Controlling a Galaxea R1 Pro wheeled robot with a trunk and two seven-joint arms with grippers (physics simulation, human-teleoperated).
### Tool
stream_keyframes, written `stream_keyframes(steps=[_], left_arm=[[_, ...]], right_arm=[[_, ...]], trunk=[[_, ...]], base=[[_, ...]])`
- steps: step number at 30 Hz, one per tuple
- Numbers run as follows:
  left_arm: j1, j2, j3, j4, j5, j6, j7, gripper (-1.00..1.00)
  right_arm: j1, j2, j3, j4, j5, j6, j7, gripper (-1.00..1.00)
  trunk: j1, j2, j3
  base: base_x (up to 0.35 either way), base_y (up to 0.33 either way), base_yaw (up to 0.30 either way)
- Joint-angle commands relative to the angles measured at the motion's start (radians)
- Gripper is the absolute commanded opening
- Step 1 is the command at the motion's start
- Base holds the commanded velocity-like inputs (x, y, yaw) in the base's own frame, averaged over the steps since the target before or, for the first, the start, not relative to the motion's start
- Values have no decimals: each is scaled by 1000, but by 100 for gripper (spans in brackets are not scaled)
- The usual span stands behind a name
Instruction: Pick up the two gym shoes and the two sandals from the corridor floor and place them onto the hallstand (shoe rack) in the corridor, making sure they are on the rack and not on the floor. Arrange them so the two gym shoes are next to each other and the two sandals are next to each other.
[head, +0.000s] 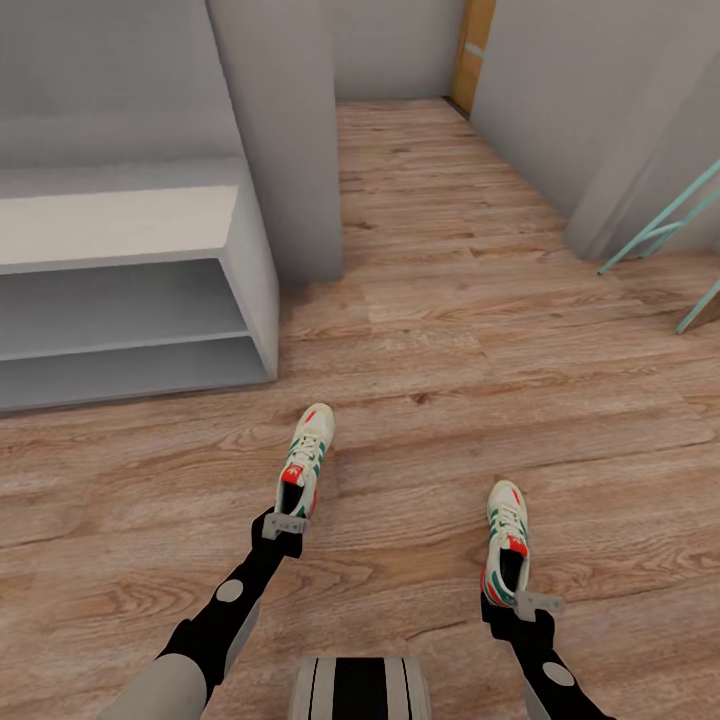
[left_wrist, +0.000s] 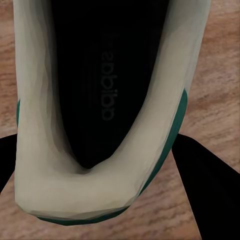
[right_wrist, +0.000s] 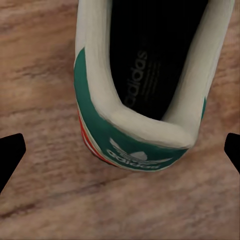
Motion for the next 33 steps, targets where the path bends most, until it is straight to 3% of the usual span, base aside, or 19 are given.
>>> stream_keyframes(steps=[1, 31, 33], left_arm=[[0, -1, 8, 0, -10, -4, -5, -100], [-1, 0, 8, 0, -10, -2, -3, -100], [-1, 0, 8, 0, -10, -2, -3, -100]], right_arm=[[-1, 0, -5, 1, 11, -3, -2, 100], [-1, 0, -5, 1, 11, -3, -2, 100], [-1, 0, -5, 1, 11, -3, -2, 100]], trunk=[[0, 0, -1], [0, 0, -1], [1, -1, -8]], base=[[8, 0, 0], [18, 0, 0], [0, 0, 0]])
